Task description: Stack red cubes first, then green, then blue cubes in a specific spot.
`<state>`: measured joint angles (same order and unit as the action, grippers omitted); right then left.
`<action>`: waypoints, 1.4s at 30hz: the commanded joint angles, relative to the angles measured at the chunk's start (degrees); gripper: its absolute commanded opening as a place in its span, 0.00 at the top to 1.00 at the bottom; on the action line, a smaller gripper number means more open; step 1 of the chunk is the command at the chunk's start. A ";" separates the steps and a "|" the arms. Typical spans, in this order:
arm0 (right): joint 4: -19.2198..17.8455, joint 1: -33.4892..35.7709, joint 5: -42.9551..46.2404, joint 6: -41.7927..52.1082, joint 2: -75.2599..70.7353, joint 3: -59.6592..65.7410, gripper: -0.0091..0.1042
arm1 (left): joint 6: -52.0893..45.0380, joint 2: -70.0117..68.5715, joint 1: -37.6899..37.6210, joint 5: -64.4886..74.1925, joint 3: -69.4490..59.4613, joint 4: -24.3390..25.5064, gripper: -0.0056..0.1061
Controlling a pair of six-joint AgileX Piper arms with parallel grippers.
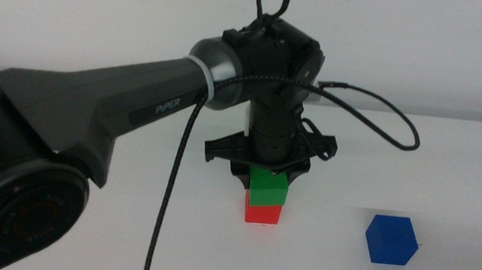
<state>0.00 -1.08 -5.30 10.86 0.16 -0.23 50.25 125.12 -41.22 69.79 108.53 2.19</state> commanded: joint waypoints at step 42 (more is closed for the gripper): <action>0.00 -0.36 0.16 0.63 -2.10 2.37 0.15 | -3.30 2.51 0.12 -1.86 -0.32 0.54 0.92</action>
<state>0.00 -1.08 -5.30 10.86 0.16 -0.23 47.19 126.62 -41.22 68.46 108.41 3.16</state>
